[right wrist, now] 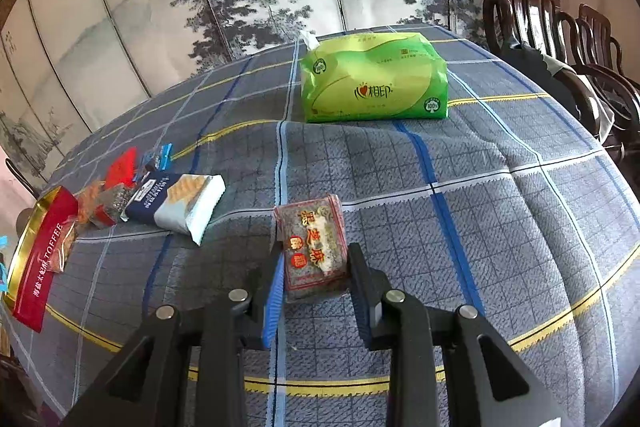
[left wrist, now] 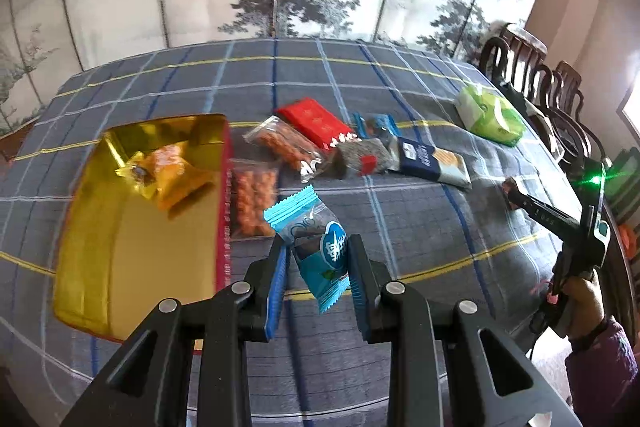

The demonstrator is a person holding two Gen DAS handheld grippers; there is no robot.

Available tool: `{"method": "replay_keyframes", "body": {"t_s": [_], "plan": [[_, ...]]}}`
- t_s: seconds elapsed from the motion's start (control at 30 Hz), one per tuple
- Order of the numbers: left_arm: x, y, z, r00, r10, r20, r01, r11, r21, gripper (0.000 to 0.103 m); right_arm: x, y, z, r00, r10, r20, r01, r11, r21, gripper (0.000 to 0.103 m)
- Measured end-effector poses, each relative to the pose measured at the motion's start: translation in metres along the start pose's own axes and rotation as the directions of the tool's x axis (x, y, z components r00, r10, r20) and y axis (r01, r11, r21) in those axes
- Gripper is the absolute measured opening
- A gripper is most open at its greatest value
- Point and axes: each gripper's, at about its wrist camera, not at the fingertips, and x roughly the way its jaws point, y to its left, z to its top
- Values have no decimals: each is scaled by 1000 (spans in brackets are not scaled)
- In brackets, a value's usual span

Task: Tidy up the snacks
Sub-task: 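Carry the blue candy into the tin and open the left gripper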

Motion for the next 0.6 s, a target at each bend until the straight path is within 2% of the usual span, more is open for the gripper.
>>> {"method": "replay_keyframes", "body": {"t_s": [0.3, 0.6], "plan": [[-9, 36, 4, 996, 79, 45, -76, 996, -50, 25, 3, 2, 1, 1000, -16, -9, 16, 1000, 1, 30], [-10, 79, 6, 979, 189, 77, -181, 978, -106, 25, 5, 3, 1, 1000, -26, -15, 26, 1000, -5, 30]]}}
